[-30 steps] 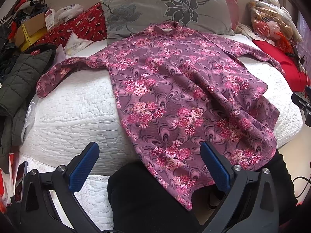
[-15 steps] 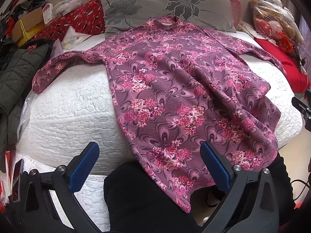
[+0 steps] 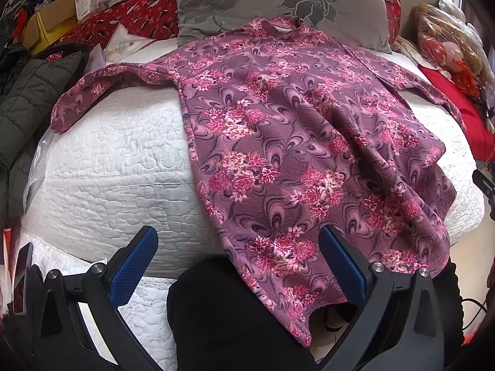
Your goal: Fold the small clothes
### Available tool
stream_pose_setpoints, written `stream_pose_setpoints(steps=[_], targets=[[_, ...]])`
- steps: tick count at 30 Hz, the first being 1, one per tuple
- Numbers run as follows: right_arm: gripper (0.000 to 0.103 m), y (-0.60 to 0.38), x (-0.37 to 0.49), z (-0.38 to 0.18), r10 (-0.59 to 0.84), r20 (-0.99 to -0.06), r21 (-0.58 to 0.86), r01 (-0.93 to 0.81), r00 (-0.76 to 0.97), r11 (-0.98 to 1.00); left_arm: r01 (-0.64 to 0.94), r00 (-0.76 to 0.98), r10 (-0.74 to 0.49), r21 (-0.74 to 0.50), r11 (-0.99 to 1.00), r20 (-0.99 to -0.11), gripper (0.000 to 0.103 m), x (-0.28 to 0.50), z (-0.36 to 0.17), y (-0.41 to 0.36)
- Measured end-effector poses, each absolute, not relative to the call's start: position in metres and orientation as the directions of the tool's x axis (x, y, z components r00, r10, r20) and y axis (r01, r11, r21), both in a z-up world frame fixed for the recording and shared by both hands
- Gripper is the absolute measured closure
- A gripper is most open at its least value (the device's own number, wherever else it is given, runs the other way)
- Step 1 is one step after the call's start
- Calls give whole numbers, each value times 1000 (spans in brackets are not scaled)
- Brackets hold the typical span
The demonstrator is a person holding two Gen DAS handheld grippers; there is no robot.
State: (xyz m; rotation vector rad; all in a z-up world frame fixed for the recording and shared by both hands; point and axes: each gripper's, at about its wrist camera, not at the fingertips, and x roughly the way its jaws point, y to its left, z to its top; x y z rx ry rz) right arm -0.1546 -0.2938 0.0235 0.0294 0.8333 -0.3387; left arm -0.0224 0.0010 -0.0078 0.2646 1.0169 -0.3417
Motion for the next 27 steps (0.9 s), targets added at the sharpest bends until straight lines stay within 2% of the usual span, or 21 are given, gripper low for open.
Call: stream_pose_setpoints(steps=[4, 10, 13, 17, 18, 19, 20, 21, 22, 23, 27], targets=[[1, -299, -152, 19, -284, -738, -103, 313, 612, 944, 394, 462, -155, 46, 918, -873, 0, -16, -10, 4], [2, -324, -145, -2, -277, -783, -87, 343, 557, 935, 275, 352, -118, -17, 961, -929, 0, 20, -25, 33], [3, -331, -138, -17, -273, -804, -99, 333, 529, 938, 299, 313, -105, -7, 954, -944, 0, 21, -36, 26], [12, -332, -122, -40, -243, -841, -104, 296, 483, 950, 367, 225, -83, 5, 930, -971, 2, 18, -63, 1], [14, -331, -117, -48, -227, -855, -100, 282, 465, 954, 378, 202, -81, 2, 926, -976, 10, 18, -69, -4], [23, -330, -113, -55, -212, -868, -96, 267, 449, 959, 393, 166, -75, -4, 920, -983, 27, 17, -77, -10], [43, -327, -109, -62, -182, -884, -82, 240, 431, 967, 402, 138, -74, -12, 915, -988, 42, 17, -83, -14], [49, -323, -110, -64, -175, -882, -83, 221, 437, 972, 409, 105, -74, -25, 912, -992, 83, 17, -89, -17], [58, -318, -113, -61, -183, -868, -100, 200, 461, 975, 408, 83, -76, -36, 912, -994, 100, 18, -92, -17], [93, -313, -115, -59, -142, -867, -77, 154, 477, 985, 395, 70, -96, -60, 917, -993, 101, 18, -93, -15], [97, -309, -134, -32, -60, -845, 3, 118, 531, 993, 323, 80, -217, -180, 929, -973, 101, 23, -72, 15]])
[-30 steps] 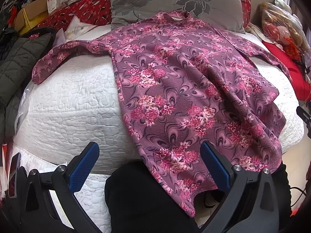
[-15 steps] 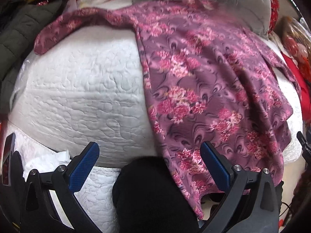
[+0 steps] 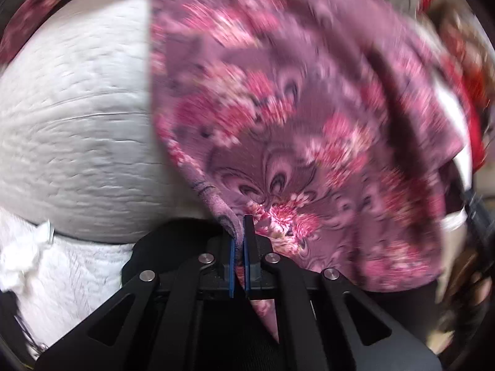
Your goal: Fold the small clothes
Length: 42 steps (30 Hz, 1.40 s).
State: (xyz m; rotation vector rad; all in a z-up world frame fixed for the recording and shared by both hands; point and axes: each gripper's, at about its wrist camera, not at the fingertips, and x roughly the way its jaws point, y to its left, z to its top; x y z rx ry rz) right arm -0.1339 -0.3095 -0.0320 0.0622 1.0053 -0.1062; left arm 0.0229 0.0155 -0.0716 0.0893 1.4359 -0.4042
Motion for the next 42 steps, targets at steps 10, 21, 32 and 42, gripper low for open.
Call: stream_pose_setpoints(steps=[10, 21, 32, 42], targets=[[97, -350, -210, 68, 123, -649, 409, 208, 751, 889, 237, 181, -414, -369, 899, -892, 101, 14, 27, 101], [97, -383, -191, -46, 129, -832, 408, 437, 540, 801, 130, 55, -215, -207, 970, -975, 100, 14, -48, 124], [71, -383, -136, 5, 30, -794, 341, 406, 607, 848, 214, 263, -248, -195, 957, -932, 53, 80, -2, 73], [67, -392, 3, -21, 23, -819, 313, 415, 573, 854, -21, 287, -289, -307, 951, -913, 43, 227, -10, 76]])
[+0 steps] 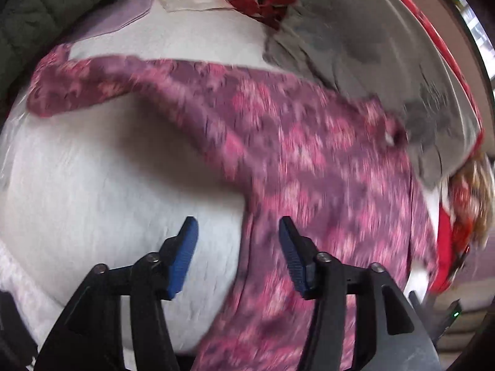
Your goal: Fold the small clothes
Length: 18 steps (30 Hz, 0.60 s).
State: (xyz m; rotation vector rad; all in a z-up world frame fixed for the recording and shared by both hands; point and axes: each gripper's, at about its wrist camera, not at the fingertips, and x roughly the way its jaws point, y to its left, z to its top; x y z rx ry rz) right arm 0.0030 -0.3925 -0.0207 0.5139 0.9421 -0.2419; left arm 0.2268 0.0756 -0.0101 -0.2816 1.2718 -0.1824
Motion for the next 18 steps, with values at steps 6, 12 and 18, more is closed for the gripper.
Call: stream_pose_setpoints(steps=[6, 12, 18], targets=[[63, -396, 66, -40, -23, -840, 263, 445, 542, 856, -126, 271, -202, -243, 962, -941, 72, 275, -38, 80], [100, -409, 79, -24, -78, -785, 247, 426, 615, 870, -166, 298, -134, -190, 968, -945, 100, 277, -54, 109], [94, -420, 75, -33, -60, -827, 242, 450, 559, 860, -132, 316, -169, -219, 967, -934, 98, 250, -40, 105]])
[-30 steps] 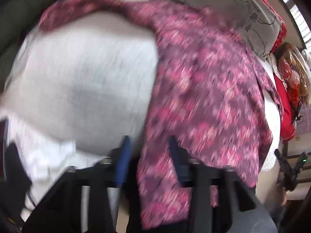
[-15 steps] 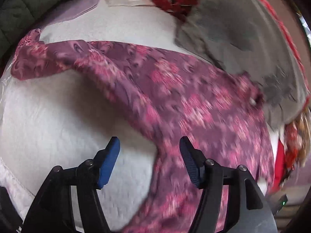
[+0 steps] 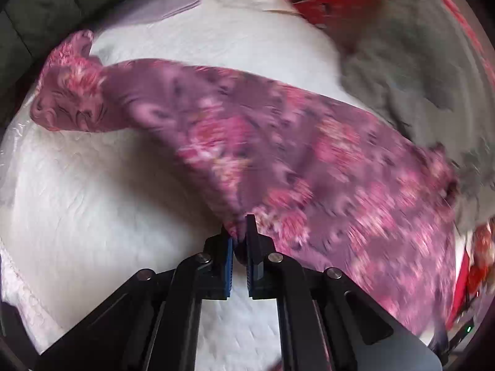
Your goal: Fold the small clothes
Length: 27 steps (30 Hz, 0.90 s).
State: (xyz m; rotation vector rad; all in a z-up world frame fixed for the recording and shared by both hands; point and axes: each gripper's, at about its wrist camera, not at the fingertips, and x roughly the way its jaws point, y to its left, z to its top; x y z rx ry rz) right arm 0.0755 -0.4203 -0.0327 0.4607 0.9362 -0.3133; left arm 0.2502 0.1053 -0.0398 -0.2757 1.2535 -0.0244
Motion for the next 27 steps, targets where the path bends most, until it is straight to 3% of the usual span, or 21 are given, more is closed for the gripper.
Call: stream_pose_setpoints(steps=[3, 7, 8, 10, 13, 15, 17, 20, 23, 27], targets=[[93, -408, 51, -13, 59, -763, 360, 346, 644, 867, 1, 362, -205, -220, 976, -909, 93, 207, -18, 78], [86, -385, 27, -36, 125, -791, 349, 274, 598, 896, 183, 369, -228, -170, 968, -901, 62, 146, -24, 22], [88, -381, 26, -52, 114, -834, 305, 278, 540, 911, 224, 354, -202, -127, 966, -913, 62, 136, -36, 5], [90, -378, 16, -53, 97, -815, 290, 255, 572, 922, 274, 331, -111, -17, 962, -937, 61, 120, -58, -23], [89, -408, 2, -38, 123, -787, 379, 317, 605, 869, 331, 430, -1, 156, 931, -903, 57, 101, -57, -44], [79, -450, -18, -28, 66, -747, 429, 404, 661, 808, 331, 418, 1, 154, 931, -909, 55, 100, -57, -43], [46, -509, -43, -26, -36, -730, 472, 541, 683, 696, 307, 381, -22, 105, 946, -924, 51, 103, -55, -32], [45, -593, -85, -35, -153, -708, 558, 679, 689, 477, 260, 338, -71, 21, 965, -938, 49, 108, -58, -27], [45, -654, -120, -54, -242, -706, 603, 744, 666, 288, 244, 329, -69, 14, 970, -942, 46, 109, -57, -28], [45, -695, -130, -89, -229, -702, 670, 734, 674, 109, 238, 322, -40, 40, 971, -946, 41, 113, -59, -37]])
